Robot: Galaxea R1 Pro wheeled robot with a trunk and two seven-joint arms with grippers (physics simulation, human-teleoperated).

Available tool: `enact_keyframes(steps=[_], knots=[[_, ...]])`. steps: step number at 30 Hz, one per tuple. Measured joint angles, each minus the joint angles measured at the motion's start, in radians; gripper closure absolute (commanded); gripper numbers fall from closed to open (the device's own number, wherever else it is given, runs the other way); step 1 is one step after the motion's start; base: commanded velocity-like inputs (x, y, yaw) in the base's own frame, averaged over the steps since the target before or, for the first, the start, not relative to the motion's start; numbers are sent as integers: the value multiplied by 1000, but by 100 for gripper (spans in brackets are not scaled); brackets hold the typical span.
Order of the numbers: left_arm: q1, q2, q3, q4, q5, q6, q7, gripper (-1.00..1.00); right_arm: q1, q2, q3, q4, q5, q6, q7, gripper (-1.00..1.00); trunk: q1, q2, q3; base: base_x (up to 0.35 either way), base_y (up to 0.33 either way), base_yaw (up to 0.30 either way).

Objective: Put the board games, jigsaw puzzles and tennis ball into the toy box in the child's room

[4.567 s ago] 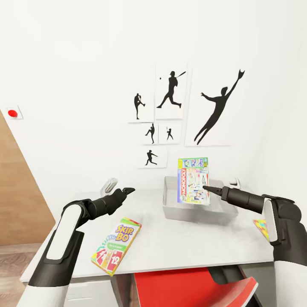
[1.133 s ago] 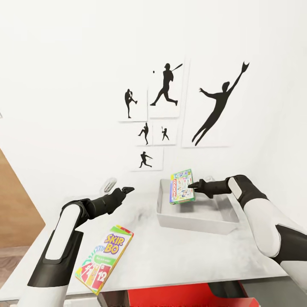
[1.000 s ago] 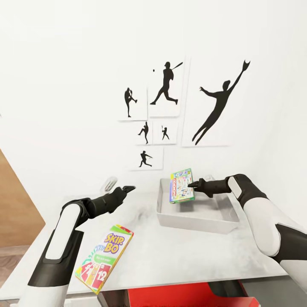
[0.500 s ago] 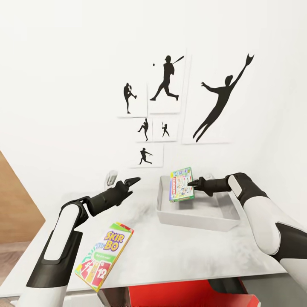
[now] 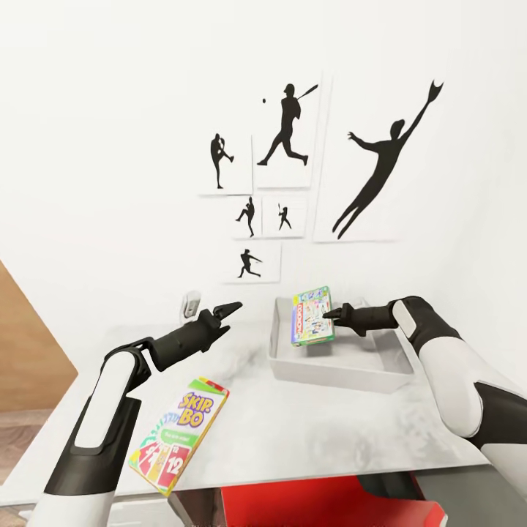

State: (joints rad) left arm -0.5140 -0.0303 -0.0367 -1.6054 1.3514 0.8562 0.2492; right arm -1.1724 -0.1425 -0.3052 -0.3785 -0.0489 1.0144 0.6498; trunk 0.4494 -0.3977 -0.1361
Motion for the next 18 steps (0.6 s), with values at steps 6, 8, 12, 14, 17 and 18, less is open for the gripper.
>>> enact_keyframes(steps=[6, 8, 12, 14, 17, 18], knots=[[2, 0, 1, 0, 0, 0, -5, -100, 0, -1, 0, 0, 0, 0, 0, 100, 0, 0, -10, 0, 0, 0], [2, 0, 1, 0, 0, 0, -7, -100, 0, 0, 0, 0, 0, 0, 0, 100, 0, 0, -13, 0, 0, 0], [5, 0, 3, 0, 2, 1, -17, -100, 0, 2, 0, 0, 0, 0, 0, 100, 0, 0, -20, 0, 0, 0], [6, 0, 3, 0, 2, 1, -23, -100, 0, 2, 0, 0, 0, 0, 1, 100, 0, 0, -23, 0, 0, 0], [9, 1, 6, 0, 3, 2, -37, -100, 0, 3, 0, 0, -1, 0, 2, 100, 0, 0, -28, 0, 0, 0], [10, 2, 10, 0, 3, 2, -45, -100, 0, 3, 0, 0, -2, -1, 2, 100, 0, 0, -29, 0, 0, 0]])
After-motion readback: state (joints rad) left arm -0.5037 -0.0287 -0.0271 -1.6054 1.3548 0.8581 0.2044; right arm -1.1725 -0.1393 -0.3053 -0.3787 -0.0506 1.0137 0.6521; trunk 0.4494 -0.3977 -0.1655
